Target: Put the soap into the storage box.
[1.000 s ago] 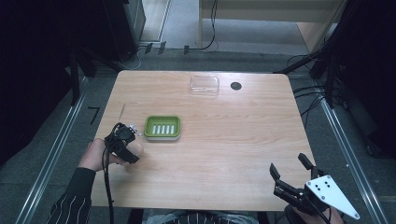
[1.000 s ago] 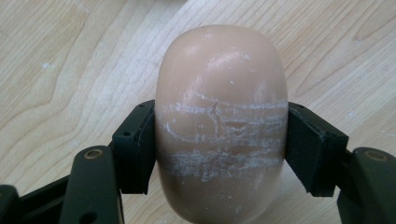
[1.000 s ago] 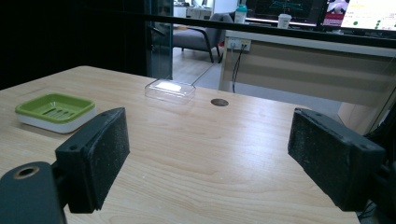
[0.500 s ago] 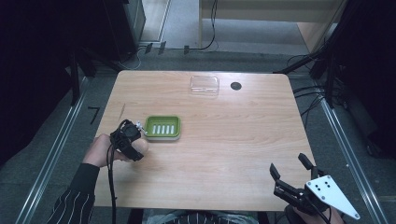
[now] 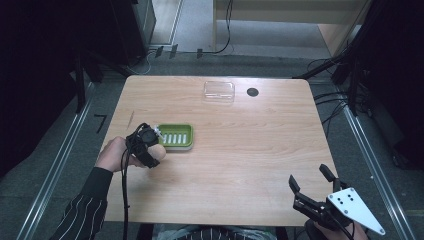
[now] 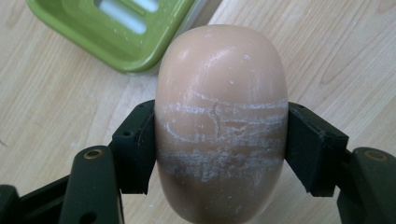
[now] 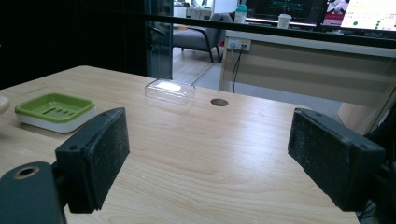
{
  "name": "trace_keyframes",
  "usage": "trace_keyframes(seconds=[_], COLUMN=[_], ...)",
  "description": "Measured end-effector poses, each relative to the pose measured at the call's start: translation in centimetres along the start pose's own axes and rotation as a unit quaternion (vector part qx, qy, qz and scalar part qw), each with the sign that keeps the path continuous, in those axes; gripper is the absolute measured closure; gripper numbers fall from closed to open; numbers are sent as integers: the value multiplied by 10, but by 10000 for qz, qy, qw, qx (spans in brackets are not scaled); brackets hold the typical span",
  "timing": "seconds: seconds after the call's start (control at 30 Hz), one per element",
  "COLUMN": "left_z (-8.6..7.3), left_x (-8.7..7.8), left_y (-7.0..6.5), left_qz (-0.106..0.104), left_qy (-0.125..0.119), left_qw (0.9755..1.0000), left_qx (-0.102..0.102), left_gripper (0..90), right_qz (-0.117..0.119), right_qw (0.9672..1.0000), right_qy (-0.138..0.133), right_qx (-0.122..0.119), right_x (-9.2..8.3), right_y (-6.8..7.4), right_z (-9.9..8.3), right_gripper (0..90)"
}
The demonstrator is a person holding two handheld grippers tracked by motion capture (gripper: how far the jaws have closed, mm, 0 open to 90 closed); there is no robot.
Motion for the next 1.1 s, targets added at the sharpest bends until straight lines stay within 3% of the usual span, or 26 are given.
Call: trace_keyframes(seconds=[0.43, 0.57, 1.1], left_z=[14, 21, 33], left_x=[-2, -5, -7], left_y=[6, 10, 11], left_qz=[1, 66, 111], left_qy=[-46, -22, -14], left_qw=[9997, 9992, 9979], left_qx=[232, 394, 642], left_gripper=[334, 334, 334], right_qz=[-2, 6, 13], right_qw=[10000, 10000, 10000], right_qy=[2, 1, 8], right_qx=[-4, 8, -30], right_x=[0, 0, 1], right_y=[0, 0, 0], right_z=[0, 0, 0], right_gripper=[132, 132, 132])
Point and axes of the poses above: each handheld gripper's, and its own axes: x roughly forward along the jaws, z roughly out of its top, y roughly to its left, the point moved 2 cm from there along x, roughly forward along the jaws, and after that the axes turned 7 degrees about x, right-handed, at the moved point
